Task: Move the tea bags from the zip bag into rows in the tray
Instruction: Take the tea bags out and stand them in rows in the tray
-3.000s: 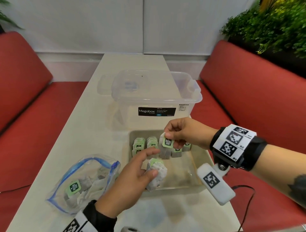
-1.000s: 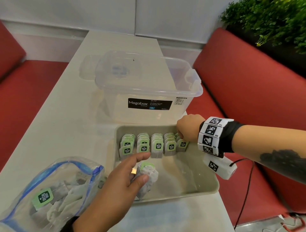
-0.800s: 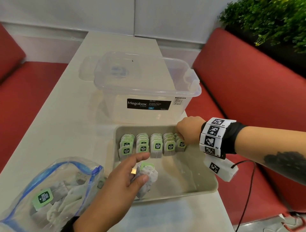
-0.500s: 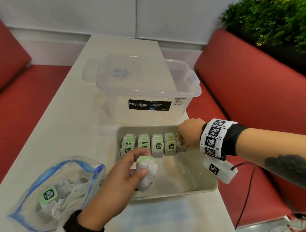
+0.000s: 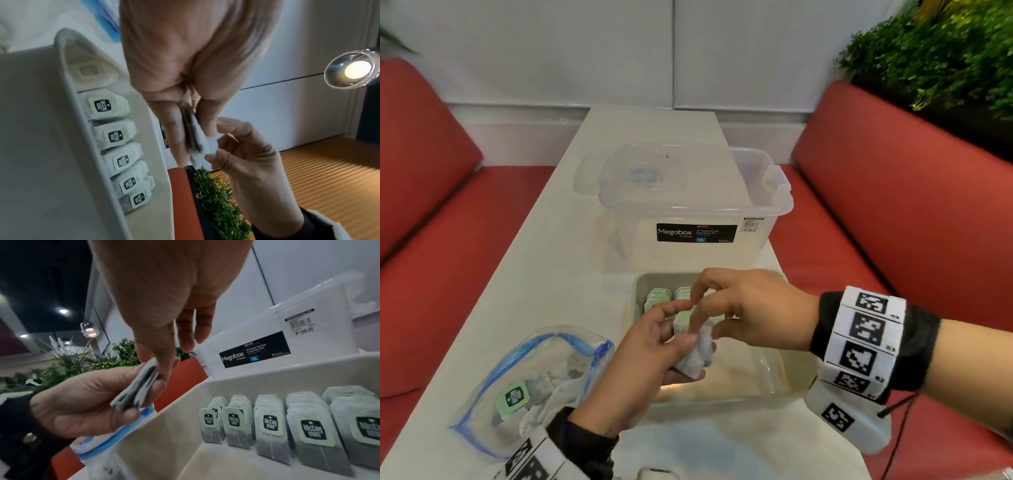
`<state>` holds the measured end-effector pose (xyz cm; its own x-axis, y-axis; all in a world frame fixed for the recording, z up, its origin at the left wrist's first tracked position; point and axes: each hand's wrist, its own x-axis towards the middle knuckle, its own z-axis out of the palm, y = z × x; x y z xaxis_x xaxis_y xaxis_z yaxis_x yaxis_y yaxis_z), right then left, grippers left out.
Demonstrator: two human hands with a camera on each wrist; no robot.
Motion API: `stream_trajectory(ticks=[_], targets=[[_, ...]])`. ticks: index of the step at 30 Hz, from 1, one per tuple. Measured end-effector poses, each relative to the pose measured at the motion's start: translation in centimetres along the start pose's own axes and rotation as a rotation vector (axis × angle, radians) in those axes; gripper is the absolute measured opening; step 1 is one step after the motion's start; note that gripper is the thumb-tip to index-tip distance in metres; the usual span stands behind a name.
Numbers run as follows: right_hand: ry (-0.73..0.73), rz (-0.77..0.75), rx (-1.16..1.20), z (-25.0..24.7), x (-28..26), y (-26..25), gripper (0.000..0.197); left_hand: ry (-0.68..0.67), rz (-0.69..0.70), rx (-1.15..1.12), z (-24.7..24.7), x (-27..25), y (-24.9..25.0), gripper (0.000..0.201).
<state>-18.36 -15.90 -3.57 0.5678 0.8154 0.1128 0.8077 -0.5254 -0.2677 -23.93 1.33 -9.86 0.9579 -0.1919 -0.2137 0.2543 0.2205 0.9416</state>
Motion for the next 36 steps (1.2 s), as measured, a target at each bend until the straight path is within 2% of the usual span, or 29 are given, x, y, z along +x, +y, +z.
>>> stream_trajectory(ticks=[5,8,11,15,19,23,27,31,36], targets=[[0.045,-0.024,0.081,-0.7,-1.1,0.5,0.014,-0.048,-0.019,-0.02,0.2,-0.7,0.1,0.034],[0.043,0.021,0.066,-1.5,-1.4,0.2,0.016,0.015,-0.023,-0.019,-0.1,-0.6,-0.3,0.021],[0.017,0.145,0.041,-2.9,-1.3,0.3,0.017,0.099,0.001,0.043,-0.7,-0.4,-0.6,0.021],[-0.112,0.228,-0.073,-4.2,-0.4,0.8,0.026,0.142,0.085,0.237,-1.0,-0.3,-0.8,0.025],[-0.228,0.346,-0.126,-4.3,0.7,0.8,0.029,0.105,0.162,0.363,-0.1,-0.3,-0.4,0.027],[-0.256,0.331,-0.188,-4.2,1.5,0.3,0.016,0.079,0.233,0.472,0.6,-0.4,-0.2,0.025],[-0.197,0.325,-0.084,-3.7,1.8,-0.5,0.013,0.022,0.335,0.554,1.1,-0.4,0.1,0.019],[-0.16,0.32,0.019,-3.7,2.0,-0.9,0.011,-0.016,0.367,0.589,1.7,0.0,-0.2,0.015],[-0.228,0.338,-0.013,-4.1,1.9,-0.5,0.01,-0.015,0.336,0.542,1.4,0.1,-0.7,0.019]])
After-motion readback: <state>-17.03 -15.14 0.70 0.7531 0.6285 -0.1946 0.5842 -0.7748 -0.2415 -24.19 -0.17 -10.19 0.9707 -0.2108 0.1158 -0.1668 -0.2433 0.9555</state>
